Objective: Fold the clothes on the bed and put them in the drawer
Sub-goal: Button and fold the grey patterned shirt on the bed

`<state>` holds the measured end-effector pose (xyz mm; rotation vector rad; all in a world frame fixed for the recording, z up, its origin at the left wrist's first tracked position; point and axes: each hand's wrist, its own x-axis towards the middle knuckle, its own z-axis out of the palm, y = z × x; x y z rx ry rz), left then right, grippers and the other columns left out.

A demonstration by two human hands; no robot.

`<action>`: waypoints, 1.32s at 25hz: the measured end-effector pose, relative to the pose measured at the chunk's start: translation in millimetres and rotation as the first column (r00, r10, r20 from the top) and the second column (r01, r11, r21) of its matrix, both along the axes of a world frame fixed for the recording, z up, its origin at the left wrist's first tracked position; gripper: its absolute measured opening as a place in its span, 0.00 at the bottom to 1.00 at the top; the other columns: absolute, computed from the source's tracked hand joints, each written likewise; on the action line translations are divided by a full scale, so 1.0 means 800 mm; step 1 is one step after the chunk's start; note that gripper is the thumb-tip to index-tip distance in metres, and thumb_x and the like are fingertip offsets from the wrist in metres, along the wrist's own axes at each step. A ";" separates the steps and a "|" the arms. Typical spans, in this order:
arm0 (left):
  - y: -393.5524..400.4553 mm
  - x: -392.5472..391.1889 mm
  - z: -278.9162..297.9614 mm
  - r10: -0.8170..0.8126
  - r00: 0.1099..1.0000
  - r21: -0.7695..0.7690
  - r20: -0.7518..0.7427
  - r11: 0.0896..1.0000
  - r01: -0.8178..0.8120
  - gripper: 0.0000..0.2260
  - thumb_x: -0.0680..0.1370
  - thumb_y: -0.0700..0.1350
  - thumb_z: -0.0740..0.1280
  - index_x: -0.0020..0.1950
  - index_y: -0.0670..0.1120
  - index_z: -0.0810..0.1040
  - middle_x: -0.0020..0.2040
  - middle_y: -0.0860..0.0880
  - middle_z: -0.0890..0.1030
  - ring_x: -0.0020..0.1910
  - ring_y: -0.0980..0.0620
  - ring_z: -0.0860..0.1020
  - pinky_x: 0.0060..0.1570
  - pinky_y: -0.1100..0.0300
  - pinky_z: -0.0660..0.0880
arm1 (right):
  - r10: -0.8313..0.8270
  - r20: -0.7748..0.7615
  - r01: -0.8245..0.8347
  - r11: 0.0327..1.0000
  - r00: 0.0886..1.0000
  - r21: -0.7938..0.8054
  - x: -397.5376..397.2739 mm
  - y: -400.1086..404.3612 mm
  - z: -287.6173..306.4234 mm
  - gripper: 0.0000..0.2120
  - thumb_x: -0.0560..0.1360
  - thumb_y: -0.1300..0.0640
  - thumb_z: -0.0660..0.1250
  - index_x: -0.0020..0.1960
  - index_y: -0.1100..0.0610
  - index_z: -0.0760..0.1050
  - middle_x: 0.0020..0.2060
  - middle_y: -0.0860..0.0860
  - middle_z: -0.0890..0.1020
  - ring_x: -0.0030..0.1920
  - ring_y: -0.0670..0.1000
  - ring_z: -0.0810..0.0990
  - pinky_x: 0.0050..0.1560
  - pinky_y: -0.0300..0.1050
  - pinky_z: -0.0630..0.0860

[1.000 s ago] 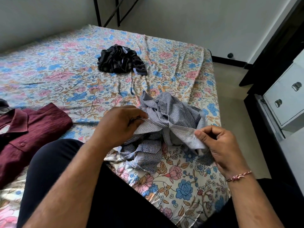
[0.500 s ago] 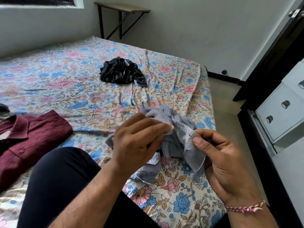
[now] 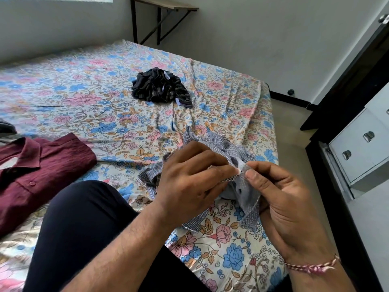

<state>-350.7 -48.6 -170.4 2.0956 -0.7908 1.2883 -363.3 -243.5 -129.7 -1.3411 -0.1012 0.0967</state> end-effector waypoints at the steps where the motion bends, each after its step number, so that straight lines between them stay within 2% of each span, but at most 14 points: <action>1: -0.001 0.000 -0.001 -0.003 1.000 0.002 -0.009 1.000 0.003 0.05 0.80 0.44 0.75 0.52 0.43 0.89 0.49 0.47 0.86 0.45 0.44 0.79 0.46 0.51 0.76 | 0.005 0.006 -0.005 1.000 1.000 0.009 -0.001 0.001 0.000 0.11 0.64 0.56 0.77 0.46 0.57 0.87 0.44 0.57 0.86 0.46 0.54 0.84 0.51 0.46 0.83; 4: -0.004 0.000 -0.006 0.002 1.000 0.000 -0.030 1.000 -0.002 0.05 0.80 0.44 0.74 0.52 0.44 0.89 0.51 0.48 0.86 0.47 0.44 0.79 0.46 0.49 0.76 | 0.013 0.065 -0.011 0.999 0.998 -0.031 -0.001 0.002 -0.003 0.10 0.64 0.55 0.77 0.46 0.55 0.86 0.43 0.55 0.86 0.45 0.53 0.84 0.48 0.43 0.83; 8: -0.006 0.005 -0.011 -0.021 0.998 -0.005 -0.055 1.000 0.021 0.05 0.80 0.42 0.72 0.52 0.45 0.88 0.59 0.49 0.85 0.52 0.43 0.80 0.49 0.46 0.76 | 0.055 0.248 0.010 0.967 0.967 -0.253 0.004 -0.003 -0.001 0.08 0.70 0.59 0.76 0.49 0.55 0.86 0.45 0.54 0.87 0.48 0.53 0.86 0.50 0.44 0.83; 10: -0.006 0.007 -0.014 -0.048 0.995 0.006 -0.090 0.999 0.048 0.06 0.81 0.42 0.71 0.53 0.44 0.88 0.61 0.50 0.85 0.54 0.43 0.81 0.51 0.45 0.76 | 0.089 0.266 -0.011 0.959 0.960 -0.283 0.008 -0.006 0.000 0.07 0.71 0.61 0.75 0.49 0.55 0.86 0.45 0.54 0.87 0.48 0.53 0.86 0.50 0.44 0.83; 13: -0.009 0.009 -0.018 -0.084 0.985 -0.001 -0.152 0.996 0.084 0.07 0.81 0.43 0.71 0.55 0.42 0.86 0.57 0.49 0.86 0.54 0.44 0.80 0.51 0.46 0.77 | 0.119 0.265 -0.039 0.957 0.957 -0.289 0.013 -0.009 -0.005 0.07 0.71 0.63 0.75 0.48 0.55 0.86 0.45 0.55 0.87 0.48 0.53 0.86 0.50 0.45 0.83; 17: -0.011 0.012 -0.020 -0.135 0.954 -0.092 -0.269 0.989 0.114 0.12 0.81 0.46 0.70 0.62 0.42 0.82 0.51 0.51 0.84 0.51 0.49 0.78 0.49 0.49 0.76 | 0.114 0.280 -0.022 0.950 0.953 -0.313 0.018 -0.012 -0.011 0.07 0.71 0.63 0.76 0.48 0.56 0.86 0.45 0.56 0.87 0.48 0.56 0.86 0.50 0.48 0.84; 21: -0.005 0.017 -0.022 -0.045 0.955 0.001 -0.295 0.999 0.048 0.12 0.82 0.51 0.67 0.55 0.45 0.86 0.49 0.50 0.83 0.50 0.48 0.77 0.45 0.47 0.76 | 0.087 0.306 0.042 0.919 0.948 -0.391 0.018 -0.011 -0.021 0.06 0.71 0.63 0.77 0.45 0.55 0.84 0.42 0.56 0.86 0.45 0.59 0.86 0.48 0.54 0.85; 25: -0.013 0.012 -0.023 0.004 0.969 -0.016 -0.246 1.000 -0.008 0.08 0.81 0.45 0.68 0.52 0.43 0.86 0.47 0.48 0.83 0.46 0.47 0.78 0.44 0.48 0.76 | 0.013 0.327 0.118 0.919 0.945 -0.375 0.014 -0.008 -0.029 0.05 0.71 0.60 0.78 0.45 0.56 0.83 0.43 0.54 0.86 0.45 0.58 0.86 0.49 0.58 0.85; 27: -0.016 0.010 -0.023 0.048 0.973 -0.039 -0.224 0.998 -0.058 0.08 0.81 0.44 0.68 0.52 0.42 0.86 0.47 0.47 0.83 0.46 0.46 0.78 0.44 0.48 0.77 | -0.014 0.363 0.169 0.901 0.932 -0.399 0.010 -0.002 -0.034 0.06 0.71 0.59 0.78 0.46 0.56 0.83 0.44 0.52 0.87 0.46 0.54 0.87 0.48 0.54 0.85; 31: -0.021 0.006 -0.024 0.120 0.978 -0.043 -0.169 0.991 -0.129 0.12 0.82 0.49 0.68 0.50 0.42 0.85 0.47 0.47 0.83 0.45 0.46 0.79 0.42 0.49 0.77 | -0.091 0.518 0.334 0.854 0.851 -0.399 0.001 0.017 -0.044 0.07 0.73 0.63 0.77 0.46 0.55 0.81 0.52 0.47 0.86 0.53 0.48 0.86 0.45 0.45 0.85; 33: -0.022 0.006 -0.025 0.149 0.974 -0.077 -0.173 0.983 -0.164 0.10 0.81 0.49 0.71 0.48 0.43 0.85 0.46 0.48 0.83 0.44 0.46 0.80 0.40 0.49 0.78 | -0.114 0.568 0.405 0.814 0.815 -0.416 0.000 0.022 -0.050 0.06 0.75 0.63 0.76 0.47 0.55 0.82 0.51 0.43 0.86 0.52 0.46 0.86 0.44 0.40 0.84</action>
